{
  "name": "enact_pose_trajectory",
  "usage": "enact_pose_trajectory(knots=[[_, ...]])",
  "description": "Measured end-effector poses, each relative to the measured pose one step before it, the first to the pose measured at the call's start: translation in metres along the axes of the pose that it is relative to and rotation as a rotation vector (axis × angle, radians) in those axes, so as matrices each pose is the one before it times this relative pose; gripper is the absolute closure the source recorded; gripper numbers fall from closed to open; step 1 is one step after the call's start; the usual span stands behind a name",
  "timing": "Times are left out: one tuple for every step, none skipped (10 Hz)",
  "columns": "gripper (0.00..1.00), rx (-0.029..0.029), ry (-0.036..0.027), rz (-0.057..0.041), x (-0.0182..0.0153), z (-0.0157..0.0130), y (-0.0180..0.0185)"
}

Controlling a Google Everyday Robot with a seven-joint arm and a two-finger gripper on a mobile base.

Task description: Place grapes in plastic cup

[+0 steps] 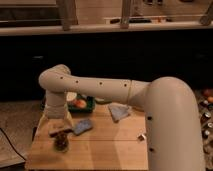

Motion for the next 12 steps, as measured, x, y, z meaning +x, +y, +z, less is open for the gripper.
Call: enact_pose_trajectory(knots=[[0.2, 0.00014, -0.00173, -0.00179, -0.00157, -0.00026, 0.0028], [0.2, 0.00119, -0.0043, -0.0037, -0.00191, 0.00026, 0.00297], [0.2, 0.00053, -0.00304, -0.00458, -0.00177, 0.00004, 0.00267], [0.2, -0.00012, -0.00172, -0.00508, -0.0017, 0.00011, 0.00196], [0.2, -0.00074, -0.00034, -0.00353, -0.00104, -0.00009, 0.00187], [0.2, -0.00179, -0.00092, -0.0051, -0.0015, -0.00023, 0.00258], [0.2, -0.0021, 0.00022, -0.00404, -0.00094, -0.00058, 0.00238], [0.2, -0.00095, 0.00053, -0.00367, -0.00101, -0.00089, 0.00211], [0.2, -0.00086, 0.00033, -0.0004, -0.00008, -0.00036, 0.00129], [0.2, -0.00043, -0.00055, 0.00001, -0.00008, 0.00035, 0.00023], [0.2, -0.00031, -0.00014, -0.00169, -0.00017, 0.00011, -0.00091], [0.2, 0.00021, -0.0001, -0.00114, -0.00022, -0.00004, -0.0006]])
